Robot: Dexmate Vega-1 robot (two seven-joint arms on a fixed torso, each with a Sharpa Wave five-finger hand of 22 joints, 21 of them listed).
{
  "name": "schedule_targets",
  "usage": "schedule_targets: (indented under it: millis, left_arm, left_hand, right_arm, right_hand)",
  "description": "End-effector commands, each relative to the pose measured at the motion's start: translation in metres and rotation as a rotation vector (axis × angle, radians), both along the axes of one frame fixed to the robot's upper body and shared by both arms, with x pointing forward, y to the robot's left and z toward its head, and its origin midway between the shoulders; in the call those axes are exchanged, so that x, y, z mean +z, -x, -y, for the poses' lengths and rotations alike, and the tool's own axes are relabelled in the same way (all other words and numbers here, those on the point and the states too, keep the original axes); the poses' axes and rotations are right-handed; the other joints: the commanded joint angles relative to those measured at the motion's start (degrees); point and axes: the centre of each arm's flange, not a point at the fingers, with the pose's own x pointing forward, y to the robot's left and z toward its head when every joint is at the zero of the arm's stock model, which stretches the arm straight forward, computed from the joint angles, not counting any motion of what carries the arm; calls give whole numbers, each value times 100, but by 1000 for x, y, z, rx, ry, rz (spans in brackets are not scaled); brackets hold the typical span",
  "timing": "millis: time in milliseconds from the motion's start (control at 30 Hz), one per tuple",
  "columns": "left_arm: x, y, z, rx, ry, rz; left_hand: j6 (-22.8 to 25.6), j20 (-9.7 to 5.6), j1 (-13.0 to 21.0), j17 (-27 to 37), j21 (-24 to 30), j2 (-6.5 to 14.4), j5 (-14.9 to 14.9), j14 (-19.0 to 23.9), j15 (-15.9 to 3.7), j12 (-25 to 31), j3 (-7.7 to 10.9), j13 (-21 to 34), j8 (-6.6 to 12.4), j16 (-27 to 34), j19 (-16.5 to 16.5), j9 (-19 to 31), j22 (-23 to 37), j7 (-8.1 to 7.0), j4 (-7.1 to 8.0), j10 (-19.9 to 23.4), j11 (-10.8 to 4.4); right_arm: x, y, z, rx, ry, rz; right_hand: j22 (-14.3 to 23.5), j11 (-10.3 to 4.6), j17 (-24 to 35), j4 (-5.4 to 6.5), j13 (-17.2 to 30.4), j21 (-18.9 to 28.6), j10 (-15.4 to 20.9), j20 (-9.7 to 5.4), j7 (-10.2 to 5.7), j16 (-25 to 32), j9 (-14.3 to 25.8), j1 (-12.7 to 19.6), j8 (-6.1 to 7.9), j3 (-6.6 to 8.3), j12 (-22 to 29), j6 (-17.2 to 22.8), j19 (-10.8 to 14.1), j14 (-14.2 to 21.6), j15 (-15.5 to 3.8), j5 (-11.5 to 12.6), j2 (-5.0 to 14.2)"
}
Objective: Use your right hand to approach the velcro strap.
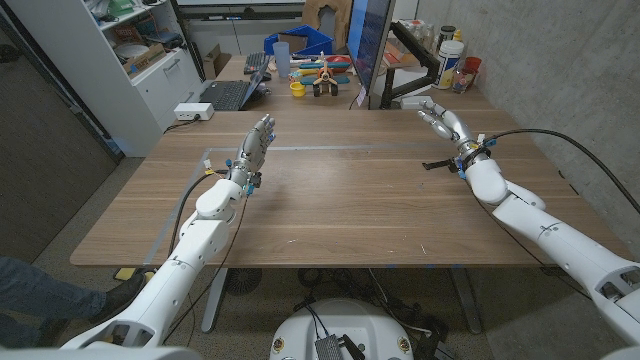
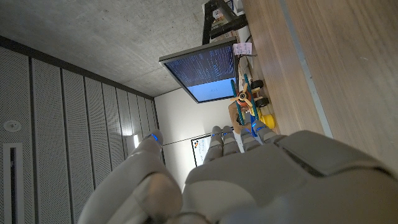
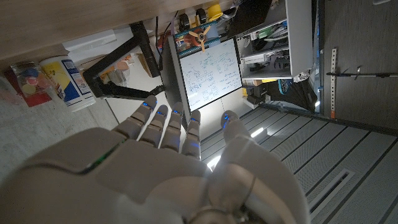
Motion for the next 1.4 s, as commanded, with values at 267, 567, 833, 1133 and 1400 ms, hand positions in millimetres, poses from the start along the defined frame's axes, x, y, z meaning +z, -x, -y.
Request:
schedule_targets:
  millis: [267, 567, 833, 1133, 1400]
  left_arm:
    - [-3, 0, 4, -7, -3, -2]
    - [0, 1, 1, -3, -10, 2]
    - [2, 2, -1, -1, -16, 7]
    - [4, 4, -3, 8, -25, 11]
    - [4, 4, -3, 6, -24, 10]
  left_hand:
    - [42, 47, 25, 28, -46, 63, 5, -31, 2, 38, -31, 10, 17, 25, -409, 13, 19, 6, 16, -29, -29]
    - [46, 47, 28, 28, -61, 67, 4, -31, 2, 37, -37, 10, 17, 25, -403, 13, 19, 5, 14, -30, -17]
    - [50, 51, 29, 28, -74, 70, 3, -37, 6, 37, -42, 10, 17, 23, -399, 13, 20, 4, 14, -31, -30]
    - [64, 53, 32, 28, -89, 74, 2, -37, 7, 36, -47, 10, 21, 23, -396, 13, 20, 1, 13, -34, -23]
    - [64, 52, 33, 28, -106, 77, 0, -38, 10, 41, -53, 10, 18, 23, -396, 14, 21, 5, 12, -23, -41]
  right_arm:
    - [-3, -1, 6, -72, 54, -13]
    - [-2, -2, 5, -112, 93, -10]
    - [-2, -5, 3, -139, 115, -17]
    - [-3, -7, 4, -171, 139, -32]
    - [-4, -8, 6, -213, 174, -52]
  right_hand:
    - [13, -58, 12, -40, 33, -42, 13, -84, -63, -10, 3, -8, 5, 7, 17, 14, -45, -49, -82, -6, -46]
    - [14, -52, 14, -41, 33, -71, -22, -114, -73, -12, 3, -18, 4, 8, 5, 6, -73, -68, -79, -5, -51]
    - [16, -82, 17, -38, 34, -108, -77, -114, -80, -30, 3, -32, 6, 11, -14, 1, -110, -137, -59, -3, -50]
    - [17, -85, 25, -23, 34, -161, -147, -86, -108, -42, 3, -61, 2, 9, -36, -18, -178, -223, -18, -3, -43]
    - [19, -85, 26, -21, 35, -197, -221, -71, -119, -46, 3, -74, -6, 14, -57, -47, -209, -278, 3, -3, -40]
